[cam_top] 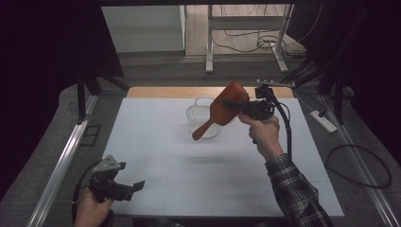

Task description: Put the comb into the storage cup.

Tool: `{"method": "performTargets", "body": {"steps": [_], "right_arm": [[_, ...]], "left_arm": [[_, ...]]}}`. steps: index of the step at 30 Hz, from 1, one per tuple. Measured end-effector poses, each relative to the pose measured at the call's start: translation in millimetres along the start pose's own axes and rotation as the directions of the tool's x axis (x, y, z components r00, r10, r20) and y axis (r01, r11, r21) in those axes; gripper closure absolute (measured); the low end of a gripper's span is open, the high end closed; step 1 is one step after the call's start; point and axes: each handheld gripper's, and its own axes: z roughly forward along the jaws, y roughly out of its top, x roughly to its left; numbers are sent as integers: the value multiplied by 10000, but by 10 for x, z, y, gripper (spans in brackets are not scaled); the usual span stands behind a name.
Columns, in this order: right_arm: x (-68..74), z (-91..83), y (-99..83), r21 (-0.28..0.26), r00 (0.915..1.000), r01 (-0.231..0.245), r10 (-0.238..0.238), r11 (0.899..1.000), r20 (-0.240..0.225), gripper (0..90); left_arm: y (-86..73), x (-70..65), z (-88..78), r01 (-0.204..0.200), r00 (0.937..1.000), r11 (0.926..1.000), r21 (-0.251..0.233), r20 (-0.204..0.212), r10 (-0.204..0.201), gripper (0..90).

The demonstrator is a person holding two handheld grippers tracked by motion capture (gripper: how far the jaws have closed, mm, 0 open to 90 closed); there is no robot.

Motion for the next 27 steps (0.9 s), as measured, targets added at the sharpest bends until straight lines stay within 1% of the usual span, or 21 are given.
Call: {"method": "performTargets", "body": {"steps": [9,14,15,24,27], "right_arm": [[-43,82,135,-131,9998,-55,58,9999,212,562],[-52,114,191,-172,9994,-34,40,9998,331,562],[-53,134,230,-193,9992,6,2,9998,409,562],[-66,203,354,-335,9980,61,-39,9994,631,561],[-81,233,385,-368,9975,71,-45,9993,710,561]], "left_arm": [[-4,8,-10,5,10000,9999,-132,-27,-5,0],[0,5,-1,-28,10000,10000,-54,-15,28,0],[0,5,-1,-34,10000,10000,-53,-10,34,0],[-2,8,-3,-7,10000,10000,-68,3,7,0],[0,5,2,-58,10000,10000,-41,-19,58,0]]}}
